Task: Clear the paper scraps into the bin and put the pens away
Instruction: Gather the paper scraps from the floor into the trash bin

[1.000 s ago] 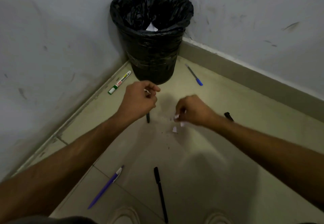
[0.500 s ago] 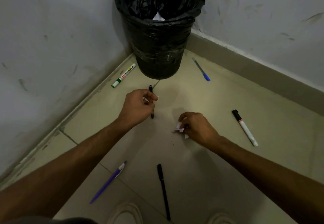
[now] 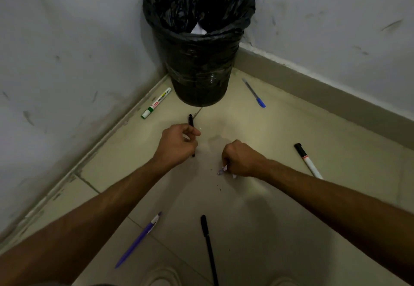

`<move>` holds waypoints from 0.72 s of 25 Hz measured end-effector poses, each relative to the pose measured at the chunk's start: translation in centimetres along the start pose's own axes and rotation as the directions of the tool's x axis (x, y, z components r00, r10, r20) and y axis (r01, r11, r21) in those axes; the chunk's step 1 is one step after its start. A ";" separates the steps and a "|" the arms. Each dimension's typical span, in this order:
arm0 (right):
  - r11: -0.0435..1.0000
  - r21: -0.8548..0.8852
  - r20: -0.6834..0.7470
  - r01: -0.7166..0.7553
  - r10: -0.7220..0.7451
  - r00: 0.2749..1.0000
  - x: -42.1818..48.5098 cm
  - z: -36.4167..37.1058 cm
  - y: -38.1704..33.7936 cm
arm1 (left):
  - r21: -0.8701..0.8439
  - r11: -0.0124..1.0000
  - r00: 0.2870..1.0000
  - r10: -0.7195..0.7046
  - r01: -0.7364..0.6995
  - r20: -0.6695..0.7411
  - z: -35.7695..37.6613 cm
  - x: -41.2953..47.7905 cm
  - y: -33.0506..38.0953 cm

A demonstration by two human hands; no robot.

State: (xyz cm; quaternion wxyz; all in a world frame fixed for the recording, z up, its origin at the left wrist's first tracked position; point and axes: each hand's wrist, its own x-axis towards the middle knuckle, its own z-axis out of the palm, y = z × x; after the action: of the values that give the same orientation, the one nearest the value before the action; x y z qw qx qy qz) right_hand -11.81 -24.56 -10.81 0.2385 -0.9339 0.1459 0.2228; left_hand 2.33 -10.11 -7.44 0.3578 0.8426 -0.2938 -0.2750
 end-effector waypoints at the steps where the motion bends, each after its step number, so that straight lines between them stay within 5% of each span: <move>1: 0.999 0.044 0.004 -0.008 0.007 1.000 -0.3 -0.2 0.1 | 0.005 1.000 1.000 0.021 -0.021 -0.005 -0.3 -0.1 0.3; 5: 0.922 0.387 -0.263 -0.011 0.122 0.957 -2.8 -3.9 0.0 | -0.023 0.993 0.986 0.114 -0.118 -0.120 -3.3 0.4 2.2; 8: 0.799 0.569 -0.568 0.197 0.208 0.796 -4.3 -11.5 -2.4 | -0.095 0.967 0.942 0.203 -0.235 -0.268 -7.0 1.3 5.5; 11: 0.686 0.571 -0.750 0.451 0.212 0.627 -4.1 -20.3 -4.9 | -0.101 0.922 0.859 0.304 -0.375 -0.411 -11.4 2.0 10.3; 13: 0.766 0.462 -0.815 0.447 0.168 0.555 -2.1 -25.3 -6.0 | -0.058 0.895 0.793 0.359 -0.442 -0.492 -13.9 3.3 13.3; 15: 0.896 0.331 -0.818 0.295 0.117 0.563 1.0 -28.8 -6.7 | -0.034 0.891 0.768 0.369 -0.452 -0.524 -15.5 5.9 15.4; 18: 0.988 0.148 -0.728 0.051 0.074 0.681 6.6 -30.4 -7.0 | -0.013 0.931 0.821 0.314 -0.364 -0.477 -16.1 10.5 16.9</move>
State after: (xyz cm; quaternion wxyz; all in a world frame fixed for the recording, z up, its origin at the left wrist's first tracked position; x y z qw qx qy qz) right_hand 7.02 -35.29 12.57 0.2313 -0.9225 0.2519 -0.1791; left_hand 15.19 -19.90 12.40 0.5041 0.7983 -0.3295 -0.0110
